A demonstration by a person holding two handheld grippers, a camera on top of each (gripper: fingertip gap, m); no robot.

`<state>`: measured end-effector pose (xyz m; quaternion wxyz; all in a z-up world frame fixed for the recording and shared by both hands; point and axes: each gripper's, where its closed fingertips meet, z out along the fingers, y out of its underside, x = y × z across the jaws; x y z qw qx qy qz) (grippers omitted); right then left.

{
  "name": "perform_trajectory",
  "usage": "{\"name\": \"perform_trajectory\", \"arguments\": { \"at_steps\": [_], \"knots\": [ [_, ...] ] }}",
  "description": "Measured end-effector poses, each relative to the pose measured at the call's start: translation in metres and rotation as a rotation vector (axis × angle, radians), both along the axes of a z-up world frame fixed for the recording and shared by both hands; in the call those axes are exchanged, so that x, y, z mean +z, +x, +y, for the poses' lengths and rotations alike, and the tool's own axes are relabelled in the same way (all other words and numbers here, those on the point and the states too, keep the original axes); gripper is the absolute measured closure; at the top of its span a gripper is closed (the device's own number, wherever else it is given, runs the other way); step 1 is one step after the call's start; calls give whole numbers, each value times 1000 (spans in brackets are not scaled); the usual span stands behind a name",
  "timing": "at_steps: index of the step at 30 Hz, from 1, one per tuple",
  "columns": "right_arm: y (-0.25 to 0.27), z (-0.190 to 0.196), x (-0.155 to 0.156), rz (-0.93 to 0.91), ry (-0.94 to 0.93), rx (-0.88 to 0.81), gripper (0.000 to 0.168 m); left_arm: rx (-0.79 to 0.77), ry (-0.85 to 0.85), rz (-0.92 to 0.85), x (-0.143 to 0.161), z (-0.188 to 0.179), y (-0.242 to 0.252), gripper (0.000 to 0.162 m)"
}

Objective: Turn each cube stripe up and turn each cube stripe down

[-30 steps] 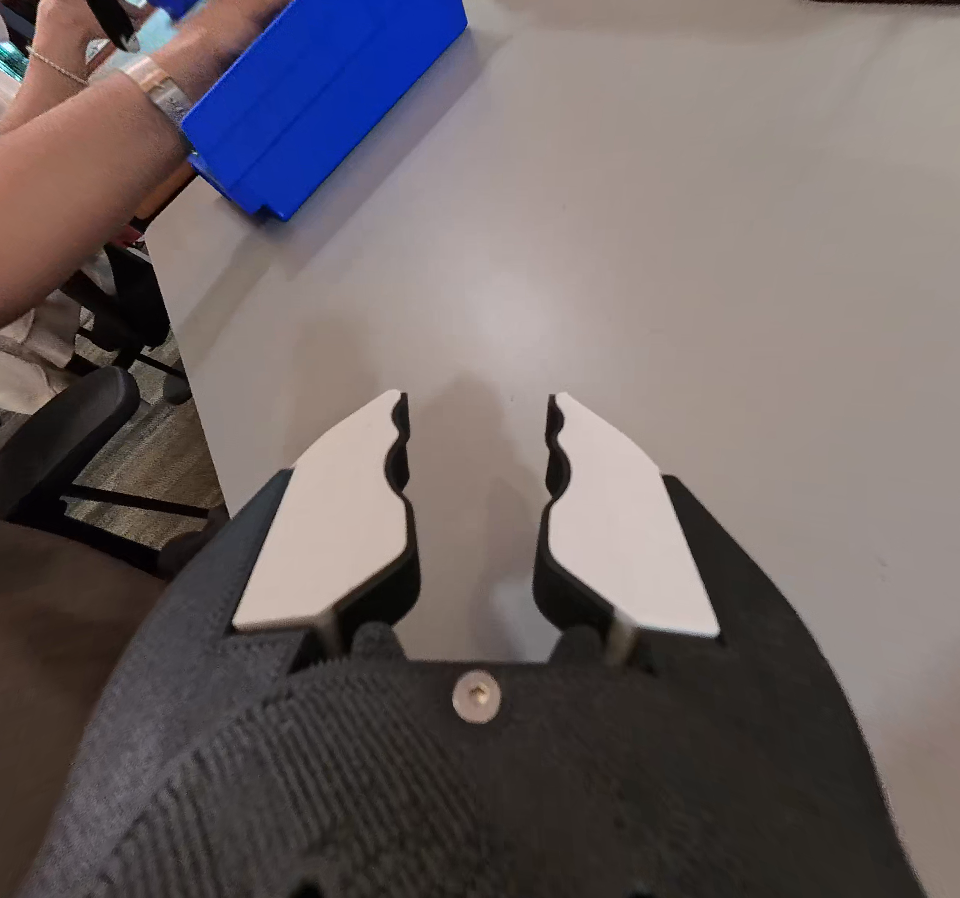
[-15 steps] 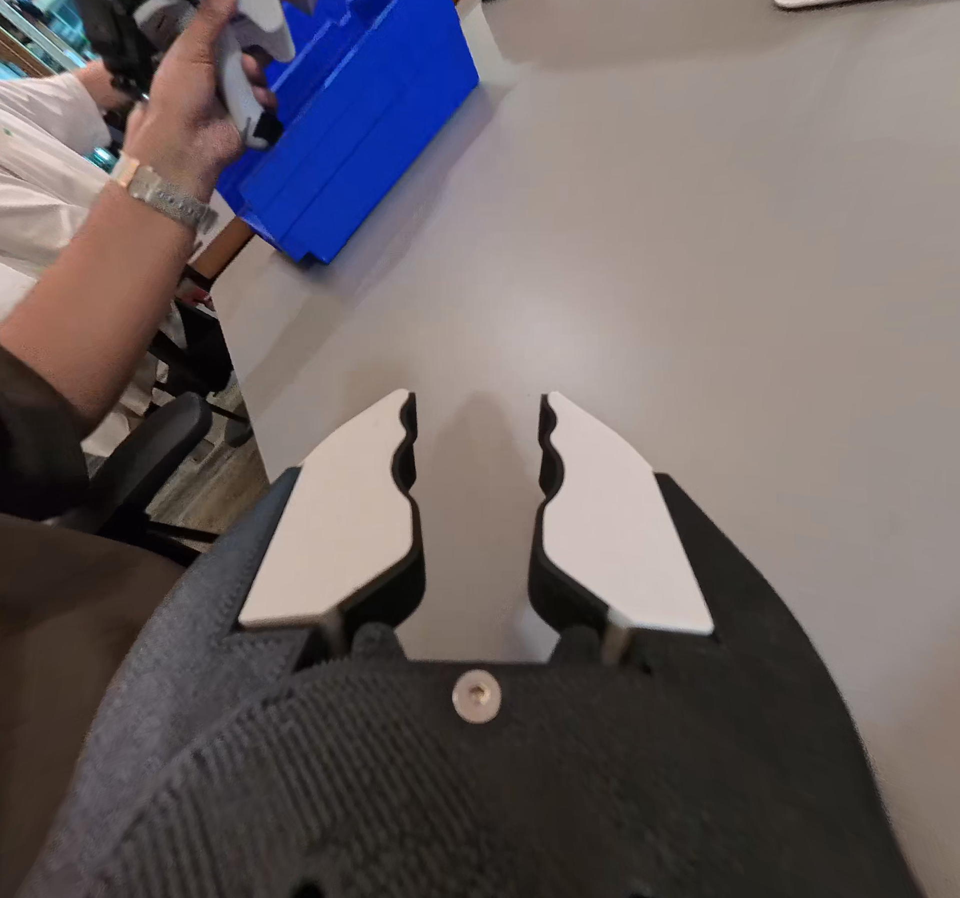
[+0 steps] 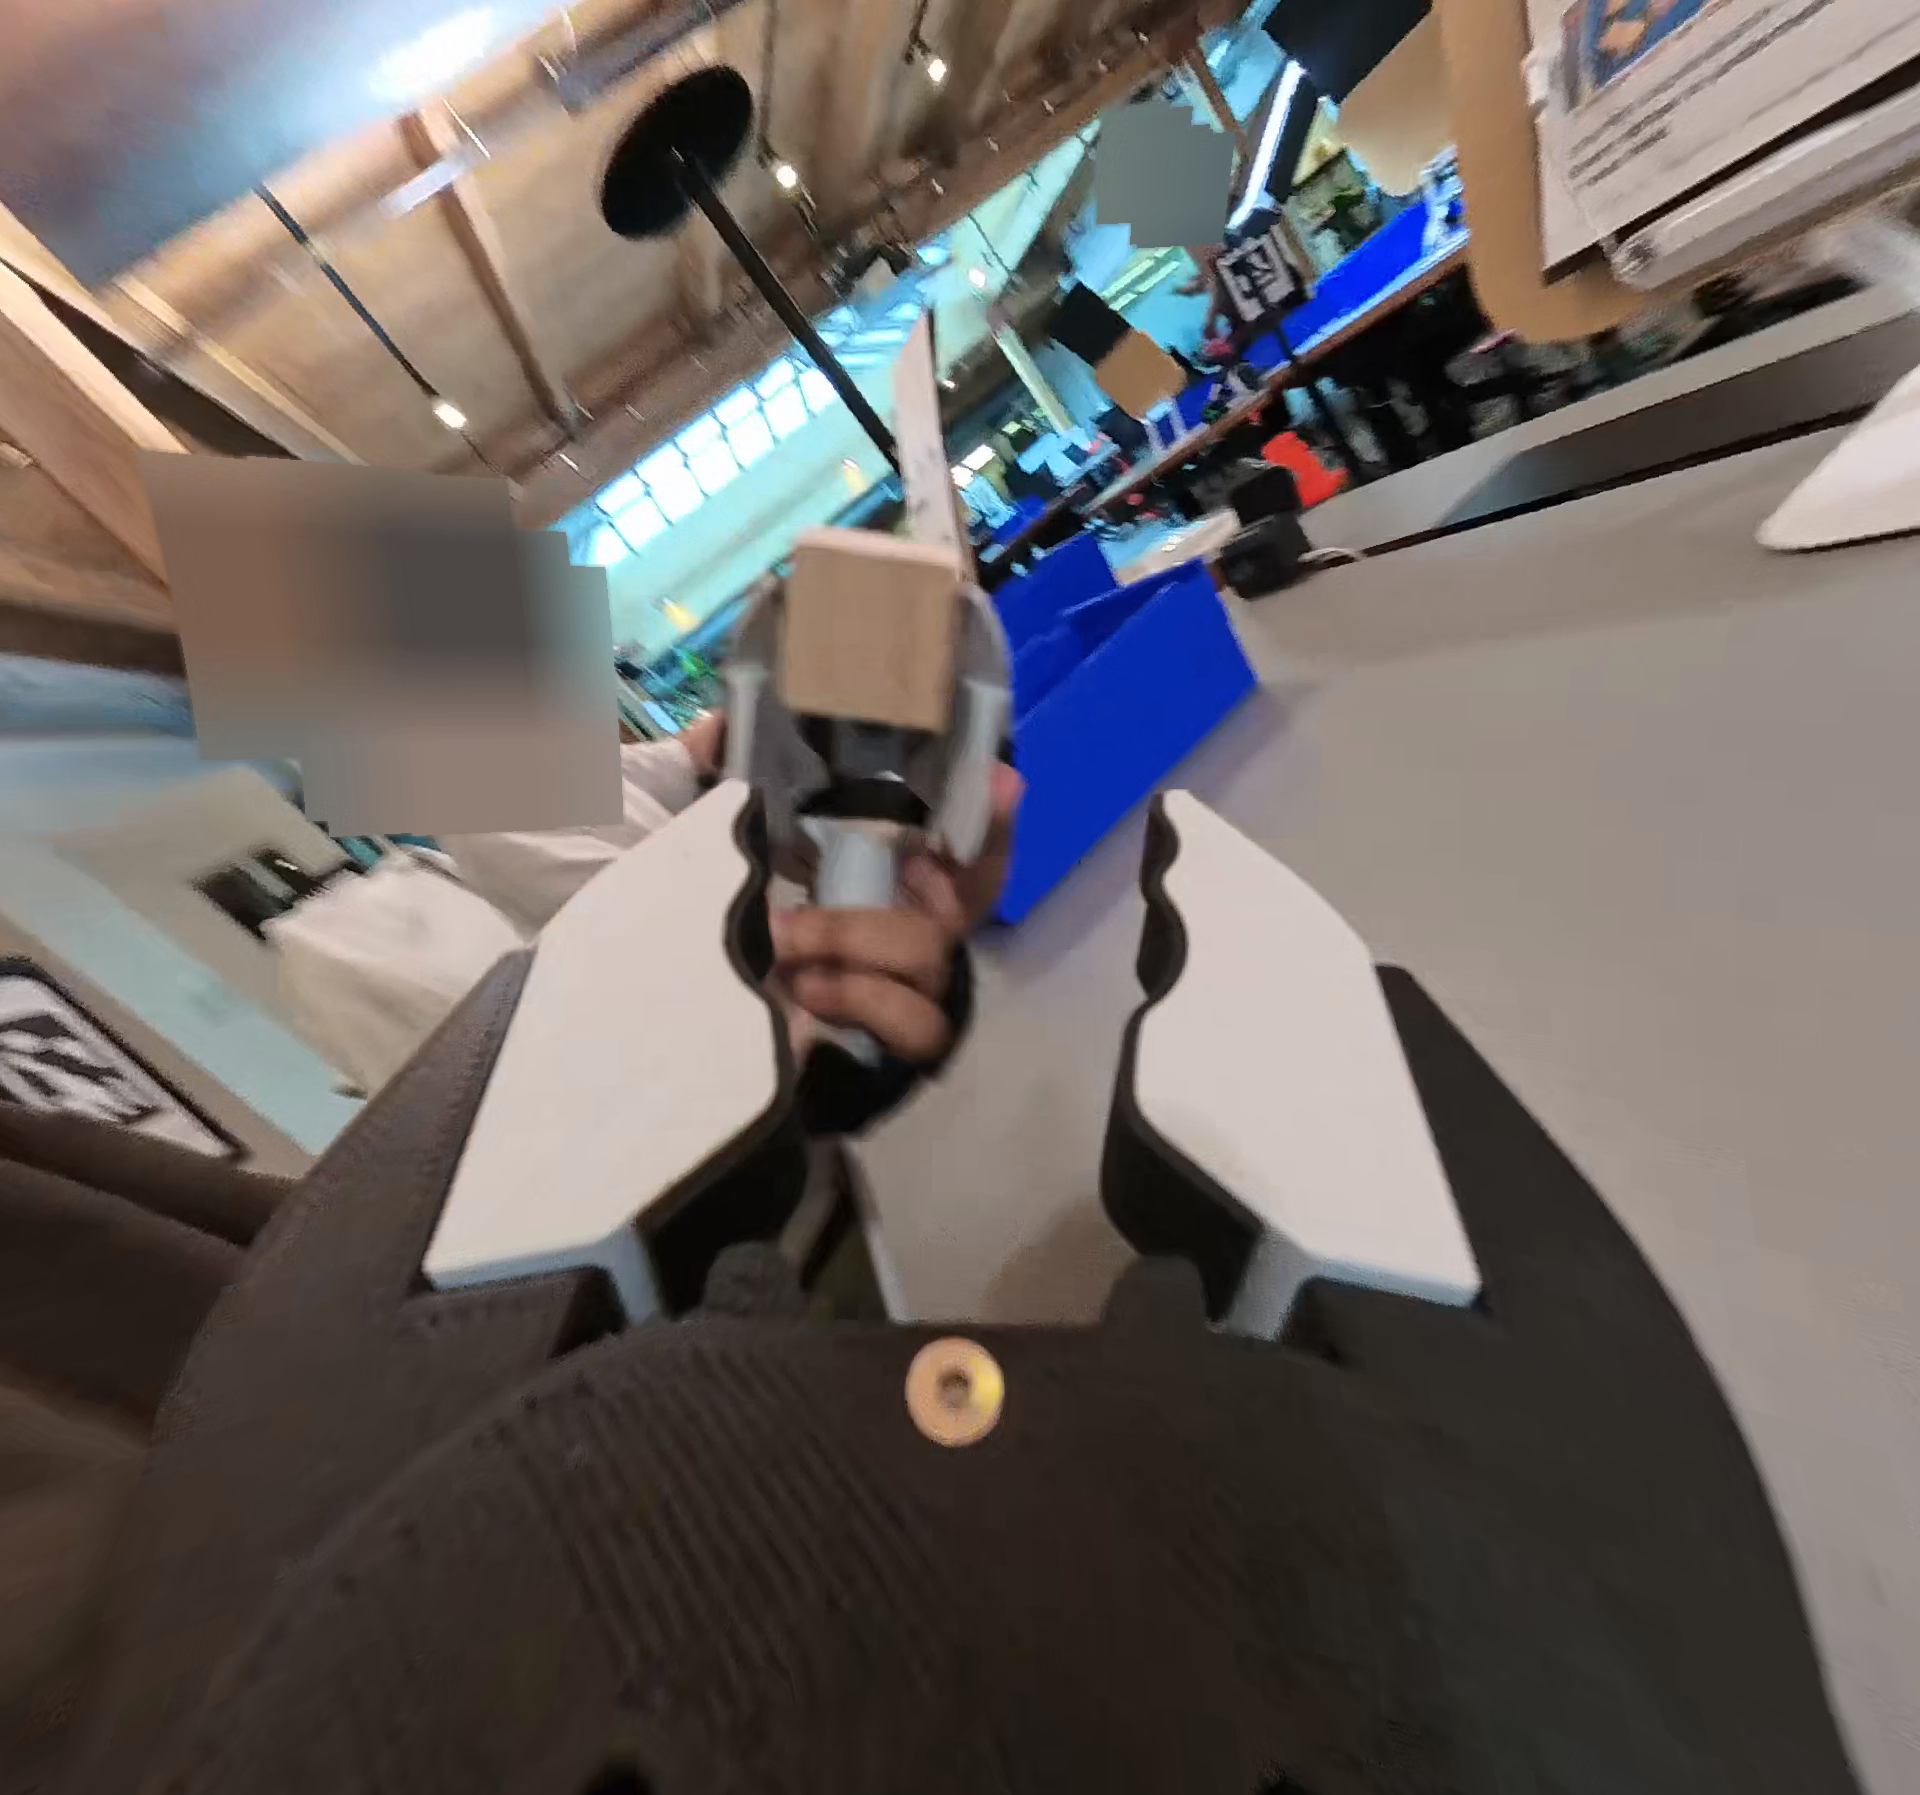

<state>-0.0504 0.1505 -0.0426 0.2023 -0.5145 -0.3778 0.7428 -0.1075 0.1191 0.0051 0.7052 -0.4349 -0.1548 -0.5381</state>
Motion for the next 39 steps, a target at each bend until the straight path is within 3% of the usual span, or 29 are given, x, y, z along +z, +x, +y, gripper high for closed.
{"name": "perform_trajectory", "arguments": {
  "at_steps": [2,8,12,21,25,29,31,33,36,39],
  "knots": [
    [2,-10,-4,0,-75,33,98,45,-52,31,-23,7,12,117],
    [-5,-32,-14,-25,-152,108,101,23,-65,101,-38,16,38,117],
    [-3,-25,-13,-1,-141,78,127,-3,-64,109,-41,20,50,117],
    [0,16,-3,43,-85,15,128,-33,-98,211,-55,22,48,112],
    [12,94,29,33,241,-278,127,-87,-78,131,-51,16,37,117],
    [58,226,46,-143,618,-704,127,-70,-97,178,-53,15,39,117],
    [91,285,27,-343,703,-838,128,-78,-119,229,-57,19,45,116],
    [122,325,-15,-604,709,-854,127,-77,-150,283,-62,22,51,115],
    [159,353,-77,-899,664,-810,126,-61,-185,371,-69,26,59,114],
    [177,361,-117,-1071,598,-747,126,25,-194,515,-72,30,62,117]
  ]
}}
